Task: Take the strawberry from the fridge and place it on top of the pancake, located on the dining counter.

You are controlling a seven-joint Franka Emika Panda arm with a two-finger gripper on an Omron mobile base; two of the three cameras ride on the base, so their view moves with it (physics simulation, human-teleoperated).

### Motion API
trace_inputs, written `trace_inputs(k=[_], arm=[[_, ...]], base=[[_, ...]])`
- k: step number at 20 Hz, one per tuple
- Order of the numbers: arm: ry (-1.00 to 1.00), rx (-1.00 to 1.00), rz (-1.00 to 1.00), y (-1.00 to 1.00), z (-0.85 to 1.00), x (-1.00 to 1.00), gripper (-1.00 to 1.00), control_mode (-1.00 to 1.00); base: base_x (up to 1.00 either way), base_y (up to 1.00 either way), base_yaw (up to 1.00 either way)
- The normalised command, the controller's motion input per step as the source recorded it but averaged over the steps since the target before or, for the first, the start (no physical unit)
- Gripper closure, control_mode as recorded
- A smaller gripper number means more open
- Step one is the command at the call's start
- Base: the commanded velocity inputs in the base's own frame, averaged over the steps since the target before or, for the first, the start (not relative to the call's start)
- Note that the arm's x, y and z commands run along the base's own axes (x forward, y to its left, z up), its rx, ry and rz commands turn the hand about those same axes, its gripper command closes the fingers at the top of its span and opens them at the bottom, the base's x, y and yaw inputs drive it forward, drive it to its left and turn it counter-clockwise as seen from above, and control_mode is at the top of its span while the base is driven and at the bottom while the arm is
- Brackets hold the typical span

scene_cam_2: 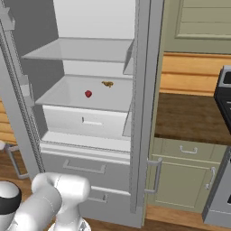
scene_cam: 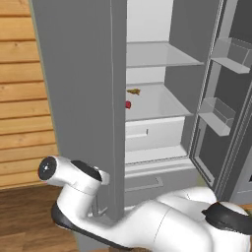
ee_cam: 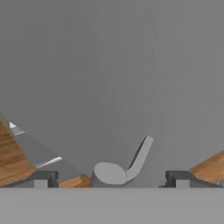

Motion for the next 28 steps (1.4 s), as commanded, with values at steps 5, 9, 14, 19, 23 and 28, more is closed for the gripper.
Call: trace_inputs(k=[5, 9, 14, 19, 23, 28], arm=[[-0.03, 0.01, -0.10, 0.00, 0.51, -0.28, -1.00, -1.00], [0.00, 0.14, 0.18, -0.16, 0.10, -0.48, -1.00, -1.00], [0.00, 0.32, 0.22, -0.59, 0.68, -0.38, -1.00, -1.00], [0.00, 0.43, 0.29, -0.74, 0.52, -0.37, -1.00, -1.00], [-0.01, 0.58, 0.16, -0.88, 0.17, -0.05, -1.00, -1.00], [0.05, 0.61, 0.10, -0.92, 0.11, 0.43, -1.00, -1.00]], base=[[0.00, 0.00, 0.00], [0.00, 0.00, 0.00], [0.00, 0.00, 0.00], [0.00, 0.00, 0.00], [0.00, 0.00, 0.00], [0.00, 0.00, 0.00]])
